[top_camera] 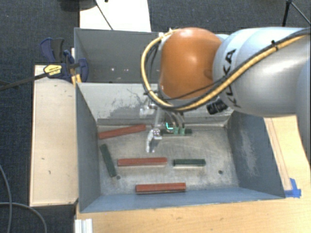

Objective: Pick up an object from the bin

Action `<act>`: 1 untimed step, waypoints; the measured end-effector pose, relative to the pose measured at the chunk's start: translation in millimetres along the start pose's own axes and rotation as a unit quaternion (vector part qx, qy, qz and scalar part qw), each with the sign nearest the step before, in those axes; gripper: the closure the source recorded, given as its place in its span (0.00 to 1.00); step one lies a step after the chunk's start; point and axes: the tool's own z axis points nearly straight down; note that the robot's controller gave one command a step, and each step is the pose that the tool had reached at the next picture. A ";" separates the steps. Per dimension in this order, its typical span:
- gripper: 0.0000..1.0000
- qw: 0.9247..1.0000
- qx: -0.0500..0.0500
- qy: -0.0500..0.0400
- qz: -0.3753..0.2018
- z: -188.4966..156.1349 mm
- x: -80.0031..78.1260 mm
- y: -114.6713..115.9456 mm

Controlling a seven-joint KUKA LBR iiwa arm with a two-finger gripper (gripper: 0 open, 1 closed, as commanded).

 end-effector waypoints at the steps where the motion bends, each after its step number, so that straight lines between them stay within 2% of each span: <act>1: 0.00 1.000 -0.001 -0.004 0.002 -4.6 -1.8 -1.0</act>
Offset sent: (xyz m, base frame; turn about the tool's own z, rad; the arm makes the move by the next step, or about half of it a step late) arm -0.0202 -0.0318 -0.1521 0.0223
